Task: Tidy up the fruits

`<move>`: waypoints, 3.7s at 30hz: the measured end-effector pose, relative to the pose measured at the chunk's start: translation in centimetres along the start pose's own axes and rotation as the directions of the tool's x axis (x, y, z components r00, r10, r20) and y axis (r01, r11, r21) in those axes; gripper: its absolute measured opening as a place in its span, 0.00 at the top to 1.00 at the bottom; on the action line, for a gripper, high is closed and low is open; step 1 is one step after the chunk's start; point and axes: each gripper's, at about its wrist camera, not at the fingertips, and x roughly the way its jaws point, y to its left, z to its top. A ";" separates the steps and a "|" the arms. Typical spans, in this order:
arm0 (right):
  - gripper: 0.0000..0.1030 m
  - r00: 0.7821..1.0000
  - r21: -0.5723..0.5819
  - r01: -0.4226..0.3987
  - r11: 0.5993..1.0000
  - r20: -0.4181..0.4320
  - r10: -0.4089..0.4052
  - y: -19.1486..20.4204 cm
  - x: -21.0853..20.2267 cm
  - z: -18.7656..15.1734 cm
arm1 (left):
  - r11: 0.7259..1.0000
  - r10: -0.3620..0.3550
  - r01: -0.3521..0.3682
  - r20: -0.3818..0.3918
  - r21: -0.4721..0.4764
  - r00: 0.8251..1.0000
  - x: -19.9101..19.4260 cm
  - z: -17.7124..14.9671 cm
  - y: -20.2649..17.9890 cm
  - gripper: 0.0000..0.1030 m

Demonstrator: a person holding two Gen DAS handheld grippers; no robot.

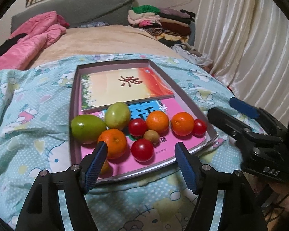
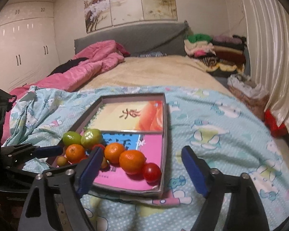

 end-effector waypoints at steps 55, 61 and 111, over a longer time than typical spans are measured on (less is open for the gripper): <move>0.01 0.996 0.020 -0.080 0.997 -0.041 0.080 4.6 -9.8 -3.7 | 0.976 0.162 -0.167 -0.045 -0.142 0.986 -9.1 -7.3 -0.3 0.23; 0.01 0.996 0.005 -0.072 0.997 -0.049 0.072 4.7 -9.5 -3.8 | 0.975 0.174 -0.177 -0.040 -0.136 0.984 -9.1 -7.2 -0.3 0.23; 0.01 0.996 0.016 -0.064 0.998 -0.056 0.065 4.6 -9.1 -4.0 | 0.971 0.180 -0.184 -0.042 -0.150 0.983 -9.0 -7.0 0.3 0.23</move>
